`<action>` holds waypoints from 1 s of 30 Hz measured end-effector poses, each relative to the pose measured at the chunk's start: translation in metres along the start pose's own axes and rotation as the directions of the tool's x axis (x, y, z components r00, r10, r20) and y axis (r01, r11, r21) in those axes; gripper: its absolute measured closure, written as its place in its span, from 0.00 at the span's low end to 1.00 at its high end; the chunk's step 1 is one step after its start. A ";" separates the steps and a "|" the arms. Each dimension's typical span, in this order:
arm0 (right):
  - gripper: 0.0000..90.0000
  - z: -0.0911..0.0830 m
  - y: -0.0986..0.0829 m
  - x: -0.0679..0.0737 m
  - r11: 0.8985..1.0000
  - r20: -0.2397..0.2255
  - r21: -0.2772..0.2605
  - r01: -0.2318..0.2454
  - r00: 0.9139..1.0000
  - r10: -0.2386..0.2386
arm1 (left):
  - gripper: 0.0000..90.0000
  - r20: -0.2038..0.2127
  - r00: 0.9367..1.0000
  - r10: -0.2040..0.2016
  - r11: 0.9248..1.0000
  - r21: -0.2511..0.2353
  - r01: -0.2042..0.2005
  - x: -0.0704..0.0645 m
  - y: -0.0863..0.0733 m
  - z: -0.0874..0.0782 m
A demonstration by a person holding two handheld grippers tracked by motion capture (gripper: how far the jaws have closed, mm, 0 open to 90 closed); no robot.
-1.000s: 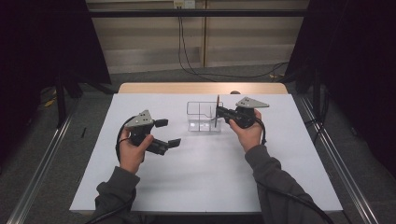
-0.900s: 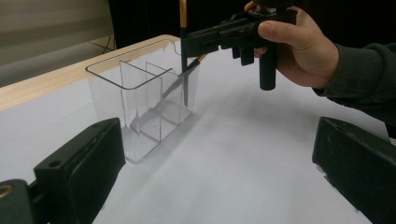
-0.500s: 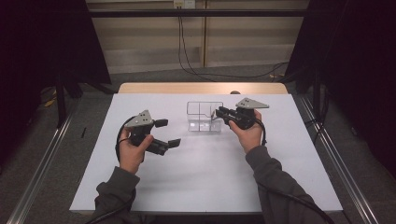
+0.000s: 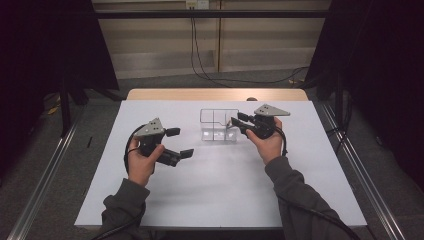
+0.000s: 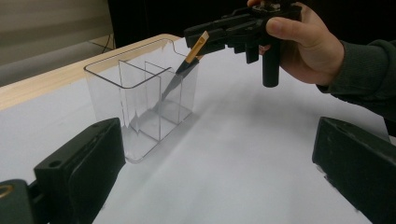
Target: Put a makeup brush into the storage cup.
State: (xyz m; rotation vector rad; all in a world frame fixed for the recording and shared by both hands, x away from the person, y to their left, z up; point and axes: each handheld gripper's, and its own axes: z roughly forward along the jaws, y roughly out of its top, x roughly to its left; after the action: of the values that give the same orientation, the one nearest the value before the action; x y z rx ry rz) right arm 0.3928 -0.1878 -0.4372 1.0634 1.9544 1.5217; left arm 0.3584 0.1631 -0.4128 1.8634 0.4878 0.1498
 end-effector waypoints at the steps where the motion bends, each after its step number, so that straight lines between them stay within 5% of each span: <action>1: 0.68 -0.001 0.000 0.000 1.000 0.001 -0.001 -0.001 1.000 0.001 | 0.02 -0.004 1.000 0.001 1.000 0.003 -0.001 0.000 0.000 0.000; 30: 0.51 -0.015 -0.001 -0.004 1.000 0.037 0.001 -0.029 0.999 0.029 | 0.02 -0.001 1.000 -0.001 1.000 0.020 0.001 0.000 -0.004 0.002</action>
State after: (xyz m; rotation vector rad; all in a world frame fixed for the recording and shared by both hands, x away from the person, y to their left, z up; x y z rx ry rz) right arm 0.3834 -0.2000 -0.4342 1.1176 1.9240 1.5055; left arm 0.3580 0.1622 -0.4173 1.8824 0.4928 0.1457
